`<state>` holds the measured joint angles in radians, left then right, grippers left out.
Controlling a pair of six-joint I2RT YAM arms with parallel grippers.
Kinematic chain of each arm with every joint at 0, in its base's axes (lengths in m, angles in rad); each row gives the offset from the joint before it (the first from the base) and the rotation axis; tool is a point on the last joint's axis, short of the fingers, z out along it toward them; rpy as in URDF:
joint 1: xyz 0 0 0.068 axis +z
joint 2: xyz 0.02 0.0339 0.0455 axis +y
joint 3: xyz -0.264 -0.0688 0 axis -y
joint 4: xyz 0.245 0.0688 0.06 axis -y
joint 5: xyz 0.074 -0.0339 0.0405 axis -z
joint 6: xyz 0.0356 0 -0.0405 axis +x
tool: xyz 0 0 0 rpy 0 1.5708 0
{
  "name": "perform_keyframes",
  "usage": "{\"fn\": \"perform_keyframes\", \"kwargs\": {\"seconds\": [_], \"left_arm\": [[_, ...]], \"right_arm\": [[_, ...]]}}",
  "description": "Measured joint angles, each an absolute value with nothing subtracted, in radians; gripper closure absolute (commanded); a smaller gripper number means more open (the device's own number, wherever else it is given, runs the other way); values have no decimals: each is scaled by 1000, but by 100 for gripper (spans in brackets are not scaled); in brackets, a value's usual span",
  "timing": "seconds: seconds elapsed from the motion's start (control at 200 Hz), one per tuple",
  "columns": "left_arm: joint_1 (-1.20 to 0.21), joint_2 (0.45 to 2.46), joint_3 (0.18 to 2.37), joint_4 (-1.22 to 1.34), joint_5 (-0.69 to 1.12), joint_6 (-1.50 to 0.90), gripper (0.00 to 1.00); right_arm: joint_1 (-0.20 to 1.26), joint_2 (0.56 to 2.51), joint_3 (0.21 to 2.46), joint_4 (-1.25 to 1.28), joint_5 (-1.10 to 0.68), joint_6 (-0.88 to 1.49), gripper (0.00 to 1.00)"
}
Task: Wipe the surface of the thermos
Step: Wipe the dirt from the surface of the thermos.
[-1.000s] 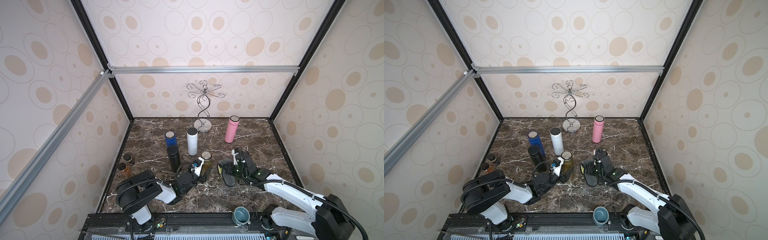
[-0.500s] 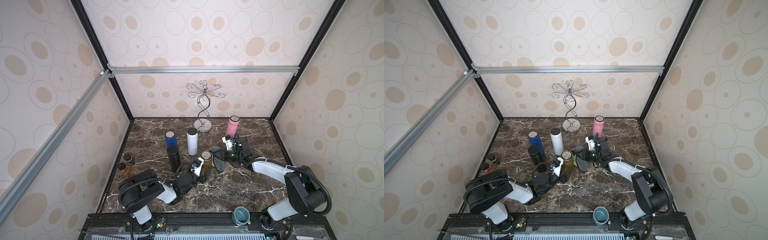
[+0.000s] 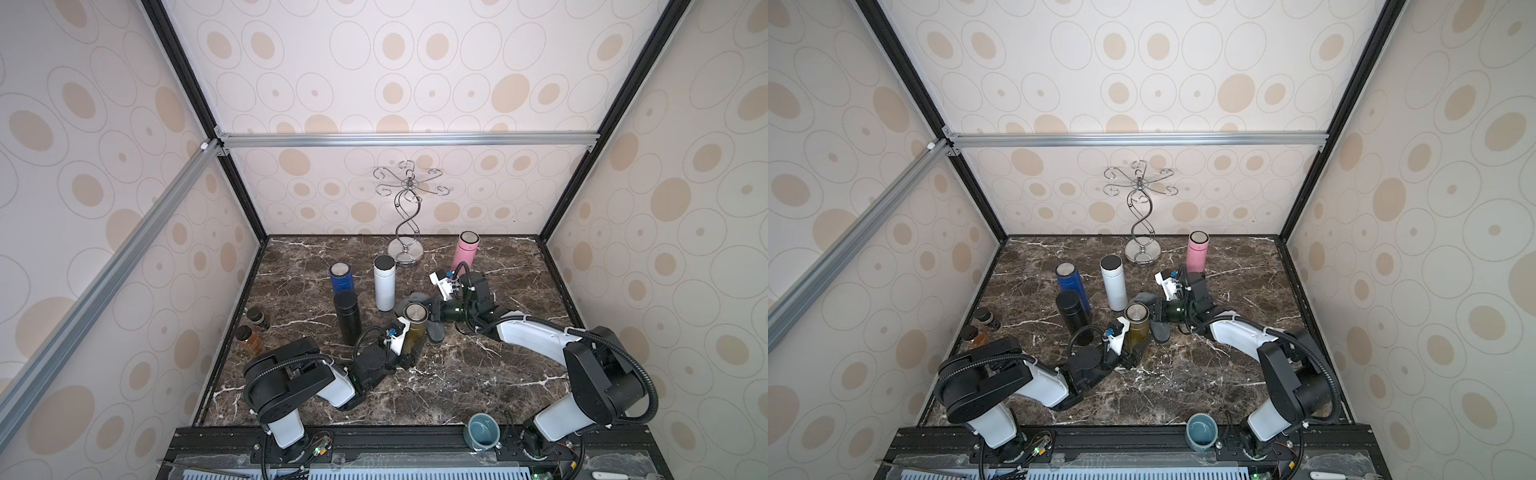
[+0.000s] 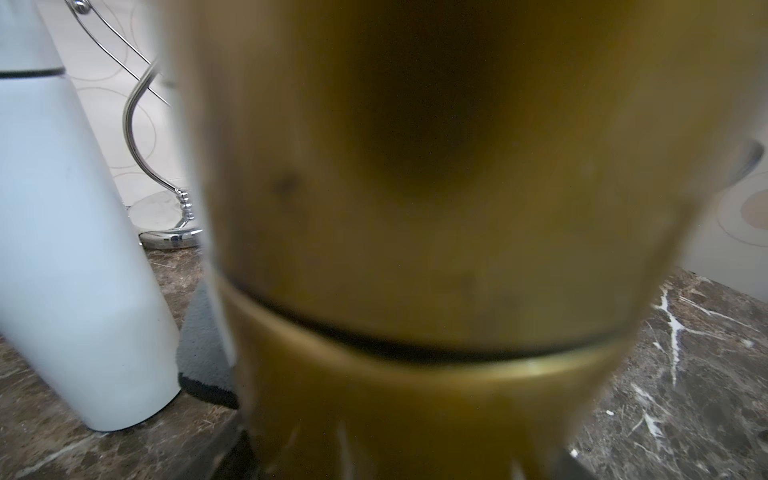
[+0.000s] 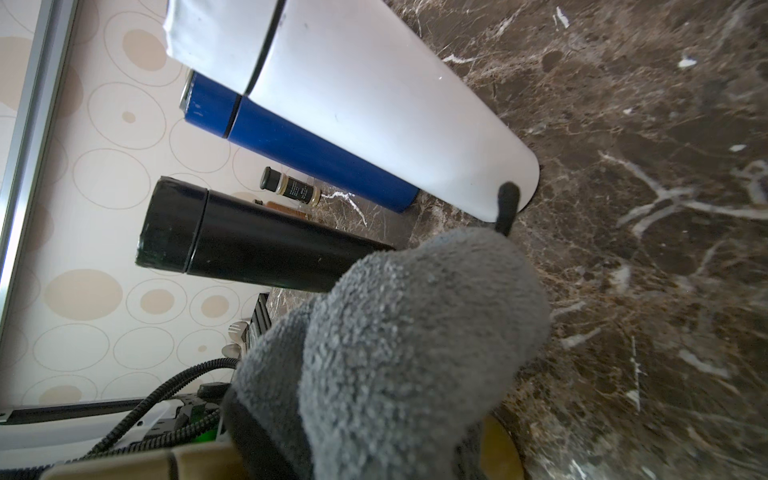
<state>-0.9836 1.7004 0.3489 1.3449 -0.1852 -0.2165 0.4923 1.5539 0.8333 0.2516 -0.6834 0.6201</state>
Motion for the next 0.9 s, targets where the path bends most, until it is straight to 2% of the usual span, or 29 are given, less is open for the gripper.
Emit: {"fn": "perform_keyframes", "kwargs": {"seconds": [0.37,0.53,0.59,0.665,0.755,0.9], "left_arm": [[-989,1705,349,1345,-189,-217,22],[-989,1713,351,1345,-194,-218,25],[-990,1713,352,1344,-193,-218,28],[-992,1713,353,1342,-192,-220,38],[-992,1713,353,1341,-193,-219,58],[-992,1713,353,1340,-192,-219,66]], "right_arm": [[520,1539,827,245,-669,595,100],[538,1512,827,199,-633,558,100],[539,1504,827,188,-624,548,100],[542,1500,827,183,-614,539,100],[549,1492,827,174,-595,528,100],[551,1485,828,162,-580,515,100]]}}
